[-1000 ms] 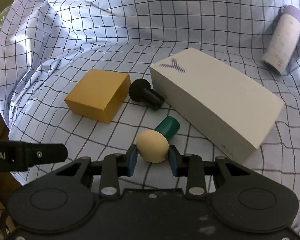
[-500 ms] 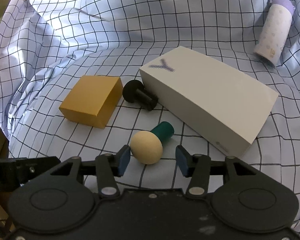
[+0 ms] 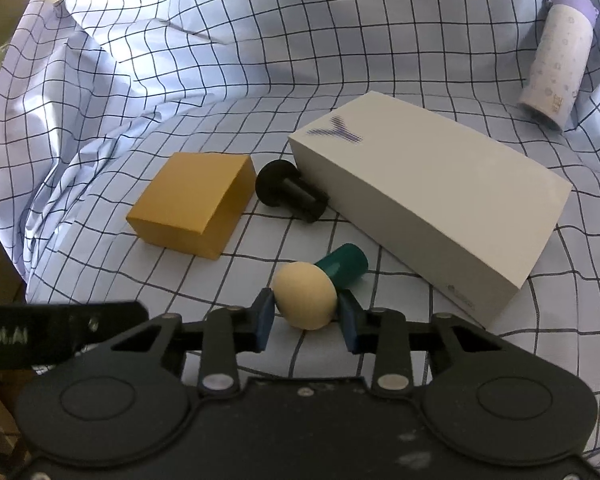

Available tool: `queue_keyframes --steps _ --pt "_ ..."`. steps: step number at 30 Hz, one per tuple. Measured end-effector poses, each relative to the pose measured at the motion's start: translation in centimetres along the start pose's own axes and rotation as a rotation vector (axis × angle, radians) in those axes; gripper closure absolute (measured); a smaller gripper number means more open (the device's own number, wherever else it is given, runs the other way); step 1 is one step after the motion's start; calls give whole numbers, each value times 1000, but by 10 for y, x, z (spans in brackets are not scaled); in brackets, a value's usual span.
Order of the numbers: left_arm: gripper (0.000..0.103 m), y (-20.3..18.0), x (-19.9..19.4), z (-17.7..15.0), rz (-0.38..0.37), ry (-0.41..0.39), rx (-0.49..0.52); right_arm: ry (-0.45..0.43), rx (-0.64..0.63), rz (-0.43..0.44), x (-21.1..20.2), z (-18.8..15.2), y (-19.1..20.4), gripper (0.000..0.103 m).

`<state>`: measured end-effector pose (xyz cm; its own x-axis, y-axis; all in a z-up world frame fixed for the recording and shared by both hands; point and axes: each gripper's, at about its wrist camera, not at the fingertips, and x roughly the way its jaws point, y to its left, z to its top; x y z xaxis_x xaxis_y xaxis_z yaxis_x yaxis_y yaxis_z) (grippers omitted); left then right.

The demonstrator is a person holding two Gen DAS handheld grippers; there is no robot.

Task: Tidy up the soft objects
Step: 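Close the right gripper on the cream ball of the stamp and lift it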

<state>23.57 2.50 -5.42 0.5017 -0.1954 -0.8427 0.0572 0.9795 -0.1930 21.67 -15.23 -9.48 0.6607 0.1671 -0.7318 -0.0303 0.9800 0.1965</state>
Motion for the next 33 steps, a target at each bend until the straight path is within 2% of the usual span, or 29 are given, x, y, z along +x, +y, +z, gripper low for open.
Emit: queue_keyframes --steps 3,5,7,8,16,19,21,33 --pt "27 -4 1 4 6 -6 14 0 -12 -1 0 -2 0 67" --pt "27 -7 2 6 4 -7 19 -5 -23 -2 -2 -4 -1 58" --pt "27 -9 3 7 1 -6 24 -20 -34 -15 -4 -4 -2 40" --pt "27 -10 4 6 2 -3 26 -26 -37 -16 -5 -4 -4 38" --pt "27 -11 9 4 -2 15 15 -36 -72 -18 3 8 -13 36" --pt "27 -8 7 7 -2 9 6 -47 -95 11 4 13 -10 27" --pt "27 -5 6 9 0 6 -3 -47 -105 16 7 16 -6 24" --pt "27 11 10 13 0 10 -46 -35 -58 41 25 26 9 24"
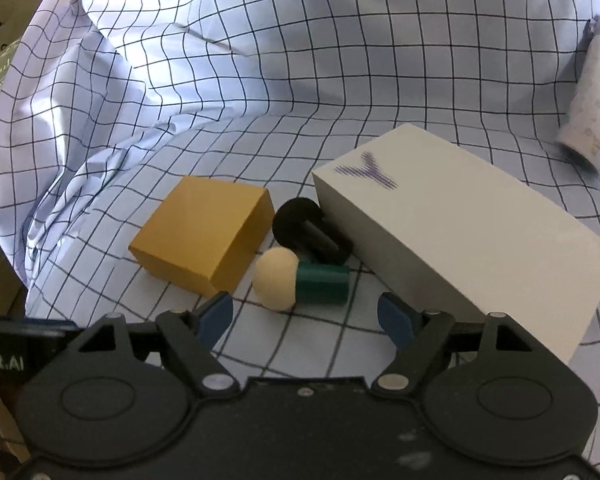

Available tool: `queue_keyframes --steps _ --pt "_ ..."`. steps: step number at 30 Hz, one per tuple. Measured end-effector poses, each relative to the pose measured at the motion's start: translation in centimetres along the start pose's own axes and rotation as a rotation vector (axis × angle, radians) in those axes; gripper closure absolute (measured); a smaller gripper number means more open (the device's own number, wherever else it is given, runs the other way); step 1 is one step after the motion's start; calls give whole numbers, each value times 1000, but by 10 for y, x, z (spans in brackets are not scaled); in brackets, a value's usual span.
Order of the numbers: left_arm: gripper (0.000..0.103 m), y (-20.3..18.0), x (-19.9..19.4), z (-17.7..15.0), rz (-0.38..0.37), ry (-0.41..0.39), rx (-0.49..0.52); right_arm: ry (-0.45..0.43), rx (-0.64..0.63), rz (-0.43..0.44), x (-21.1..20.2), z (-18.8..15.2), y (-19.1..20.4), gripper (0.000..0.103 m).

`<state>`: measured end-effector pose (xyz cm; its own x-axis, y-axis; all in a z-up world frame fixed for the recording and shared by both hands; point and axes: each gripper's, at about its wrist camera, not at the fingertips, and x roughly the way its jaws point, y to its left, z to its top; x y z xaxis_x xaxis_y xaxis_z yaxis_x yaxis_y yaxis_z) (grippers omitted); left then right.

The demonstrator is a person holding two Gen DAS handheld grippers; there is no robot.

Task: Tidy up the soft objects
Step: 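Close the right gripper on the cream ball of the stamp and lift it, then close the left gripper on the black knob while the right gripper holds the stamp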

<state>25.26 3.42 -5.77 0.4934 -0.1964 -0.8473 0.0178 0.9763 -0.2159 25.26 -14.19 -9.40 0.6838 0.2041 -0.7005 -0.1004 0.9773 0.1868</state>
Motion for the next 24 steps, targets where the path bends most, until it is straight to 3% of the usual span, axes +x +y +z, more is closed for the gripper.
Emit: queue_keyframes --steps 9,11,13,24 --pt "27 14 2 2 5 4 -29 -5 4 -20 13 5 9 26" --pt "27 17 2 2 8 5 -35 -5 0 -28 12 4 9 32" --pt "27 19 3 1 9 6 -38 16 4 -25 15 3 7 48" --pt "27 13 0 3 5 1 -11 10 68 -22 -1 -4 -7 49"
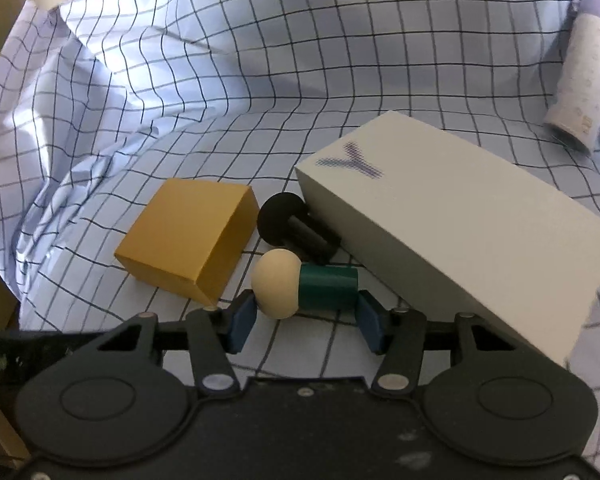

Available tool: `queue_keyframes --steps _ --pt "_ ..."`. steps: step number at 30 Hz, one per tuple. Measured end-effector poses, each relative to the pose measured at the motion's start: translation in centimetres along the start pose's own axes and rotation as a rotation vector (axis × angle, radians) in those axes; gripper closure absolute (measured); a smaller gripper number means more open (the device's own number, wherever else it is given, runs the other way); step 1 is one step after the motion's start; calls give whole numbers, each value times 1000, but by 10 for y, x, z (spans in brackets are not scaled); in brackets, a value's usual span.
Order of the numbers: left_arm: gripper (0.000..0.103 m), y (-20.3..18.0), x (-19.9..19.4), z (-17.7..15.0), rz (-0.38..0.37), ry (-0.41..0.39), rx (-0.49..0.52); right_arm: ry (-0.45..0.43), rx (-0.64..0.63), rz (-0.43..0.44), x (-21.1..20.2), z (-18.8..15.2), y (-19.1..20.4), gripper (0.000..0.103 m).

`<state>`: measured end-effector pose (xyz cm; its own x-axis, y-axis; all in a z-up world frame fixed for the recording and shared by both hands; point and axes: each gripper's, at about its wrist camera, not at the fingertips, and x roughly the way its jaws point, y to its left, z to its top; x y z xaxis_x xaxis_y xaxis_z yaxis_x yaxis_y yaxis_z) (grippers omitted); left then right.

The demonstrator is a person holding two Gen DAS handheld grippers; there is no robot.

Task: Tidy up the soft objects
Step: 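Close the left gripper on the black knob while the right gripper holds the stamp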

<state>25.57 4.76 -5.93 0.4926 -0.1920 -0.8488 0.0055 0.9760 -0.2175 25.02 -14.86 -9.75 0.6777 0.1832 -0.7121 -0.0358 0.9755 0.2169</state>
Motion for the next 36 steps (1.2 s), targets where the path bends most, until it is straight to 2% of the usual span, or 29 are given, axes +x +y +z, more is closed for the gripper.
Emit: queue_keyframes --steps 6,16,20,24,31,36 --pt "27 -18 -7 9 -2 -54 76 -16 36 5 -33 -11 -14 49" --pt "27 -80 -1 19 -82 -163 418 -53 63 -2 -84 -33 -28 49" --pt "28 -99 9 18 -135 -159 562 -61 81 12 -96 -37 -33 49" --pt "33 -114 25 18 -120 -142 657 -63 90 32 -101 -38 -35 49" --pt "33 -127 45 18 -105 -121 757 -52 100 28 -95 -36 -39 49" --pt "33 -128 62 25 -99 -89 783 -57 108 30 -95 -35 -40 49"
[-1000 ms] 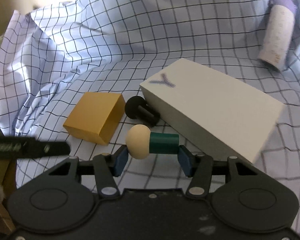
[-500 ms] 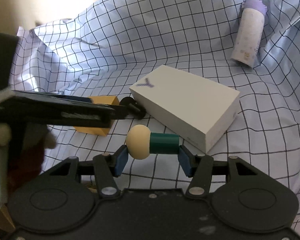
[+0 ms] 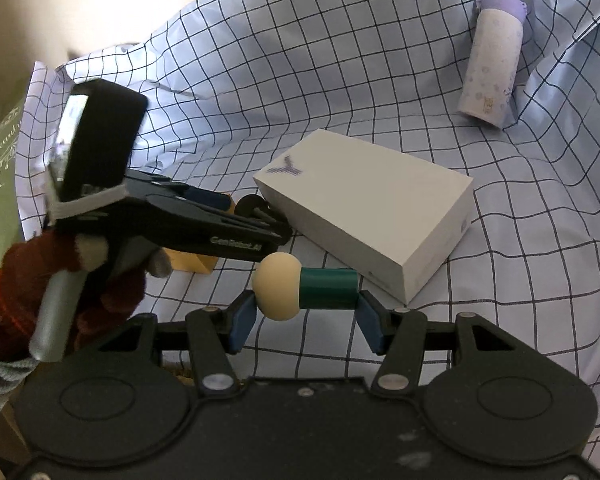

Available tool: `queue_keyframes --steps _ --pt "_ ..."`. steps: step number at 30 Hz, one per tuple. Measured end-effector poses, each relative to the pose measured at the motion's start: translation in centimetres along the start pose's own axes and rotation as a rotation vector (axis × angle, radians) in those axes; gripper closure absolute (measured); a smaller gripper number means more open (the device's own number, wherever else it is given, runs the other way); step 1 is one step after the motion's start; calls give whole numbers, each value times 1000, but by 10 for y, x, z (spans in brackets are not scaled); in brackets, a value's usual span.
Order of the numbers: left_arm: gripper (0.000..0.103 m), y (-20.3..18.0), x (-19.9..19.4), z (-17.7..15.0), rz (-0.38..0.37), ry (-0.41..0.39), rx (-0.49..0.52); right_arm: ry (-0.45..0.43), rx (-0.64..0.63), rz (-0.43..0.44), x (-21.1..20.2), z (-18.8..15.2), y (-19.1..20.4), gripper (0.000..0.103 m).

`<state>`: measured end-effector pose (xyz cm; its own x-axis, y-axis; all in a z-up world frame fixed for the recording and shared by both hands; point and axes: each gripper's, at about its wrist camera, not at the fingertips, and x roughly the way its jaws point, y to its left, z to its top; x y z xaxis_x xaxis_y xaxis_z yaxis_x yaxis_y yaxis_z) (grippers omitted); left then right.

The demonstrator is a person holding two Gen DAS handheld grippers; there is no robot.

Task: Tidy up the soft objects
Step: 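Close the left gripper on the black knob while the right gripper holds the stamp, then carry the black knob and stamp with both tools over the wicker basket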

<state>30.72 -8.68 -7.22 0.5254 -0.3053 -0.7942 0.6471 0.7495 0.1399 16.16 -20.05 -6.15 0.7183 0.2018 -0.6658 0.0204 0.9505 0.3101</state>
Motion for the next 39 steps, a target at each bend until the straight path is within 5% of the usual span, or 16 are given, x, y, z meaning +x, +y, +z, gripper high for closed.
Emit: queue_keyframes --steps 7,10,15,34,39 --pt "35 6 22 3 -13 51 0 1 -1 3 2 1 0 49" --pt "47 5 24 4 14 45 4 6 2 0 2 0 0 49" --pt "50 17 14 1 -15 33 -104 7 2 -14 2 -1 2 49" --pt "49 -20 -124 -44 47 -57 -370 -67 70 -34 -75 -26 -1 49" --pt "49 -30 -141 -68 -4 -56 -444 -78 76 -51 -94 -42 0 49"
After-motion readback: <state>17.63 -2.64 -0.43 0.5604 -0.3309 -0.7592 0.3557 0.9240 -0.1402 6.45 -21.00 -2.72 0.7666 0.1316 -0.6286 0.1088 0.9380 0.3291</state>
